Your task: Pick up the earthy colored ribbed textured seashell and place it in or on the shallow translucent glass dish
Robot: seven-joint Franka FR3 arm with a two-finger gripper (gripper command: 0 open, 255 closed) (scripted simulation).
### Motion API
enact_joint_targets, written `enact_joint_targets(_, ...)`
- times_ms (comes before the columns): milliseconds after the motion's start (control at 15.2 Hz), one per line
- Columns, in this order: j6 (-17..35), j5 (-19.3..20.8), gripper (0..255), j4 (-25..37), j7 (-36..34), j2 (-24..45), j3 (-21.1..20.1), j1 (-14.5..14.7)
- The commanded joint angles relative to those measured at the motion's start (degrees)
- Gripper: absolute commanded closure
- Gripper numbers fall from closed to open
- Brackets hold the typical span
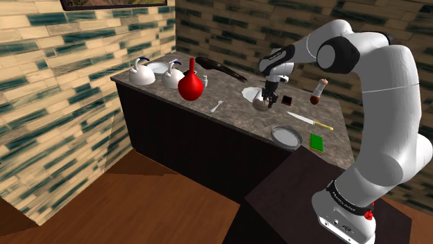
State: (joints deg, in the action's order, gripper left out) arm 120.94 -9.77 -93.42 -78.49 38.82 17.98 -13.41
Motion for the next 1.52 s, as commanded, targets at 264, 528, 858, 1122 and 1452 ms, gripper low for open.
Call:
enact_joint_targets(264,2.6,1.4,255,-9.8,1.3,-7.3,1.5,0.7)
enact_joint_targets(528,6.7,3.3,255,-20.9,2.9,-14.6,3.4,1.0)
enact_joint_targets(858,10.8,6.7,255,-32.9,4.4,-23.2,6.2,0.8)
enact_joint_targets(1122,13.2,10.6,255,-41.5,5.1,-30.0,8.8,0.2)
enact_joint_targets(1452,16.3,11.3,255,-45.1,6.1,-30.6,9.5,-0.6)
